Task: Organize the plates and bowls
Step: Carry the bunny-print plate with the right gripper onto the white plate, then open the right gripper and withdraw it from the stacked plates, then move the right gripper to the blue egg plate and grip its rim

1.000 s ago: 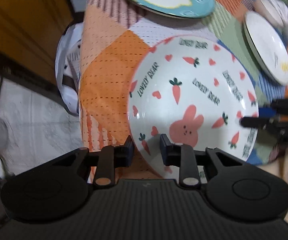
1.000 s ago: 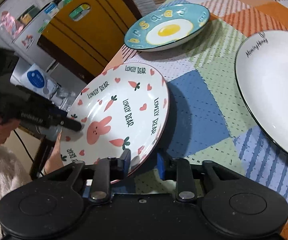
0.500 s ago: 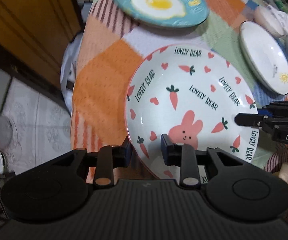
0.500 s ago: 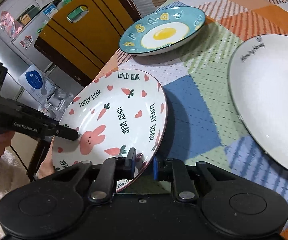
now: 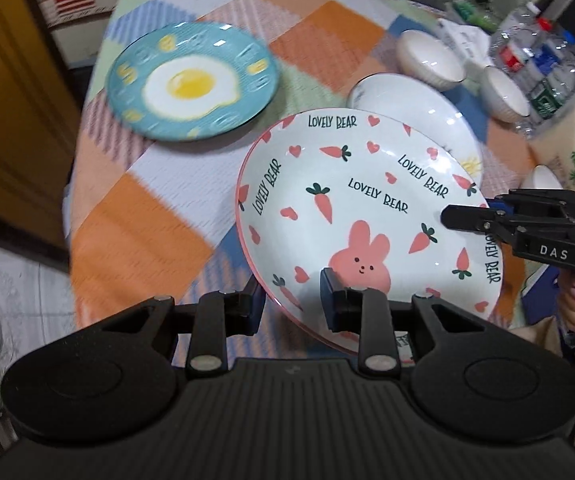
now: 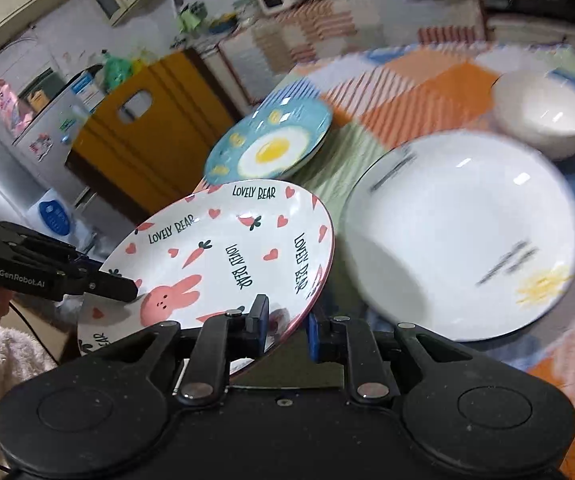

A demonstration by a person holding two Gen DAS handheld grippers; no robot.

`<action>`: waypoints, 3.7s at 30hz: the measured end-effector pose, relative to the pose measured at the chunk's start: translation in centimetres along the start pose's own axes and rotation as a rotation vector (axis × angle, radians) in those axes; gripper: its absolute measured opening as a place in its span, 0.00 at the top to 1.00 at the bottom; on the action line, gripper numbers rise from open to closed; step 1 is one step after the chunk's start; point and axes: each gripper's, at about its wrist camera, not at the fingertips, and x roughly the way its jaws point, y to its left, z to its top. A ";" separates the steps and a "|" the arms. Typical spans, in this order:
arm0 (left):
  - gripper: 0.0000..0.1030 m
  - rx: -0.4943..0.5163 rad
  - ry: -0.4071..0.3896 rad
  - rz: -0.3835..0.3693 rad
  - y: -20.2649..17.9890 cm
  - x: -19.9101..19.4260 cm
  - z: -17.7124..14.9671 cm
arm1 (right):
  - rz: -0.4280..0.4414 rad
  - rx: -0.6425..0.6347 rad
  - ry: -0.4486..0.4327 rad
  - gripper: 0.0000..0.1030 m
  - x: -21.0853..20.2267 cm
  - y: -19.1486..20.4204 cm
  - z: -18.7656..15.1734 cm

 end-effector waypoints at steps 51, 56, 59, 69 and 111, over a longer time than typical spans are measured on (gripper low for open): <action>0.71 -0.033 0.227 -0.028 -7.4 14.2 11.5 | -0.437 0.043 0.123 0.69 0.1 -9.8 4.8; 0.72 -0.029 0.232 -0.026 -7.7 14.4 11.3 | -0.512 0.018 0.162 0.68 0.8 -9.2 5.2; 0.72 -0.023 0.230 -0.020 -7.9 14.6 11.3 | -0.542 0.007 0.172 0.68 1.0 -9.1 5.3; 0.74 -0.022 0.198 -0.009 -7.9 14.2 11.5 | -0.646 -0.078 0.192 0.72 2.2 -8.2 4.8; 0.38 0.035 -0.014 0.300 1.5 -0.1 8.2 | -0.208 -0.508 -0.040 0.15 0.3 5.4 11.2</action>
